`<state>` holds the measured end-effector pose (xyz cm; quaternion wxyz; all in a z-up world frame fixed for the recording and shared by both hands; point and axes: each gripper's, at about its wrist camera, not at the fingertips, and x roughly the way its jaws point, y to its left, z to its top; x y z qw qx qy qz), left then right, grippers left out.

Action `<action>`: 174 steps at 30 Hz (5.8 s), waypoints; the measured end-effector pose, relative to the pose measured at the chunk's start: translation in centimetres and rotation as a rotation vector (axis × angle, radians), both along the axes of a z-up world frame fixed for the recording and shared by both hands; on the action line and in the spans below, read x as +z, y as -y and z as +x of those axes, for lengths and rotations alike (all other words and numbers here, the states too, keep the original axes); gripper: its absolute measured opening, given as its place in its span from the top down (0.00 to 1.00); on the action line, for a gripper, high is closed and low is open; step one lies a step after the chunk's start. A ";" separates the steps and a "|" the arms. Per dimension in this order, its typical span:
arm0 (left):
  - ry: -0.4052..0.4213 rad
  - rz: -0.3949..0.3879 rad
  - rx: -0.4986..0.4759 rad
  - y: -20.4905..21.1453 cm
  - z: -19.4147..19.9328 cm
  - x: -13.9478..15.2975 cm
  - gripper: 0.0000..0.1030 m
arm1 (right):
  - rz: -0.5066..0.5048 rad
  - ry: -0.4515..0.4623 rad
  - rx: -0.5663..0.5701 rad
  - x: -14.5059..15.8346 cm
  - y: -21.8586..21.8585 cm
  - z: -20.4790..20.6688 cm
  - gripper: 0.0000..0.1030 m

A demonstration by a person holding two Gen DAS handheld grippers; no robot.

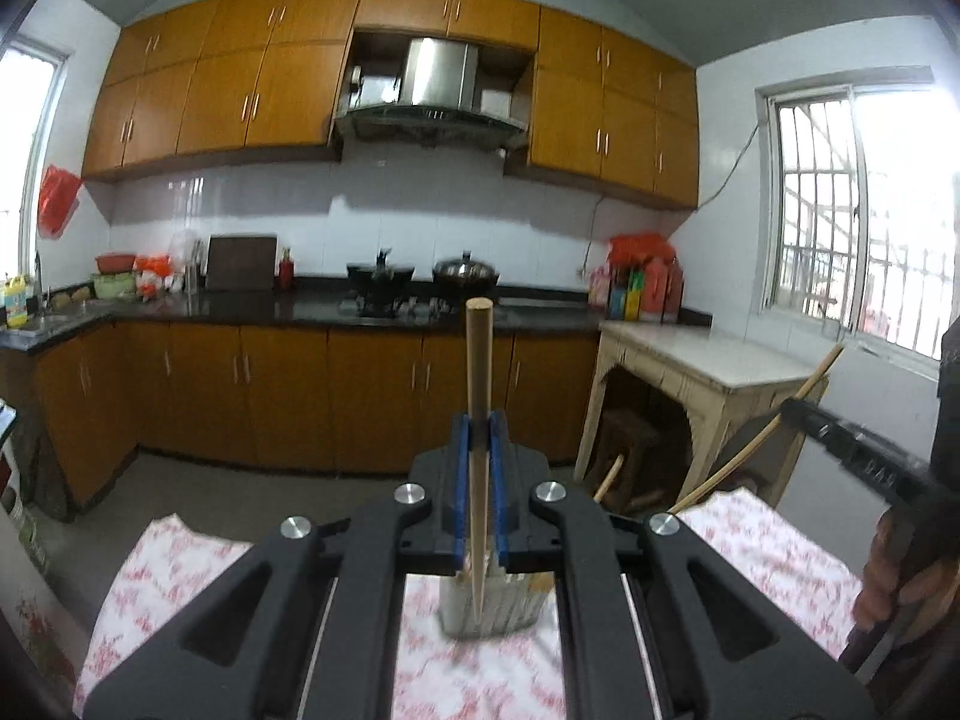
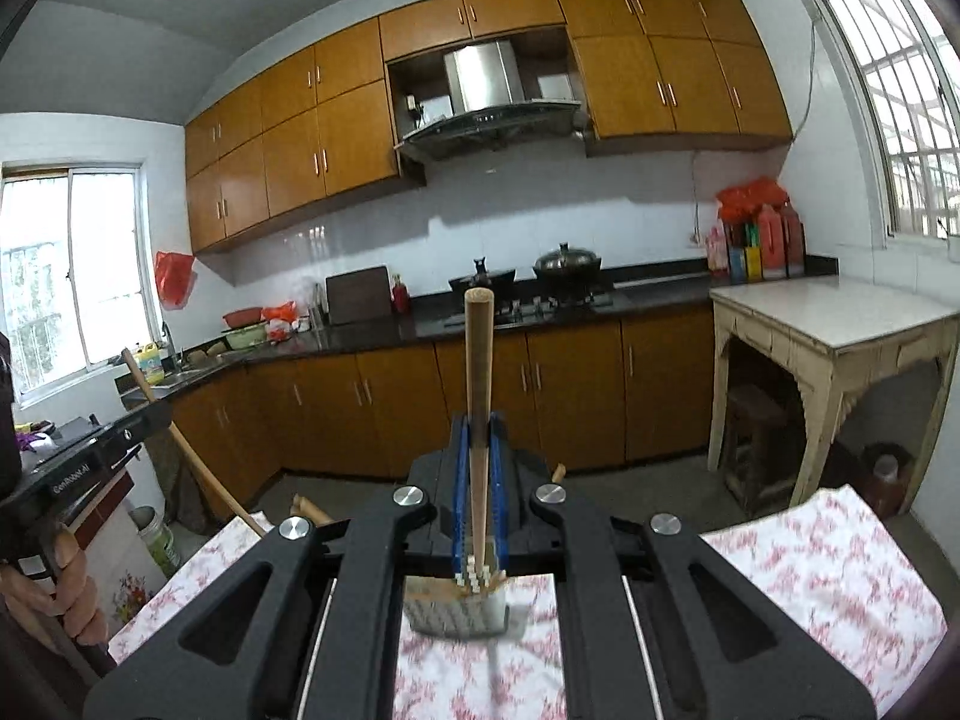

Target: Organize utensils

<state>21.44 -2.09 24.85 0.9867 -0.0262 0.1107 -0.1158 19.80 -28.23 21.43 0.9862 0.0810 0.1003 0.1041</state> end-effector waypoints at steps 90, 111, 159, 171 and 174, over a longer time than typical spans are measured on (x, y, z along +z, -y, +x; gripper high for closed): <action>-0.169 0.147 0.255 -4.0 -20.7 -24.4 0.04 | -0.175 -0.133 -0.051 -22.7 -7.5 -19.2 0.02; -0.195 0.123 0.216 -3.3 -21.5 -25.6 0.04 | -0.133 -0.163 -0.049 -23.7 -7.5 -19.9 0.02; -0.200 0.118 0.209 -3.0 -21.6 -25.9 0.04 | -0.128 -0.169 -0.052 -23.9 -7.4 -19.9 0.02; -0.200 0.118 0.209 -3.0 -21.6 -25.9 0.04 | -0.127 -0.169 -0.052 -23.8 -7.4 -19.9 0.02; -0.199 0.118 0.210 -3.0 -21.6 -25.8 0.04 | -0.127 -0.169 -0.052 -23.8 -7.4 -19.9 0.02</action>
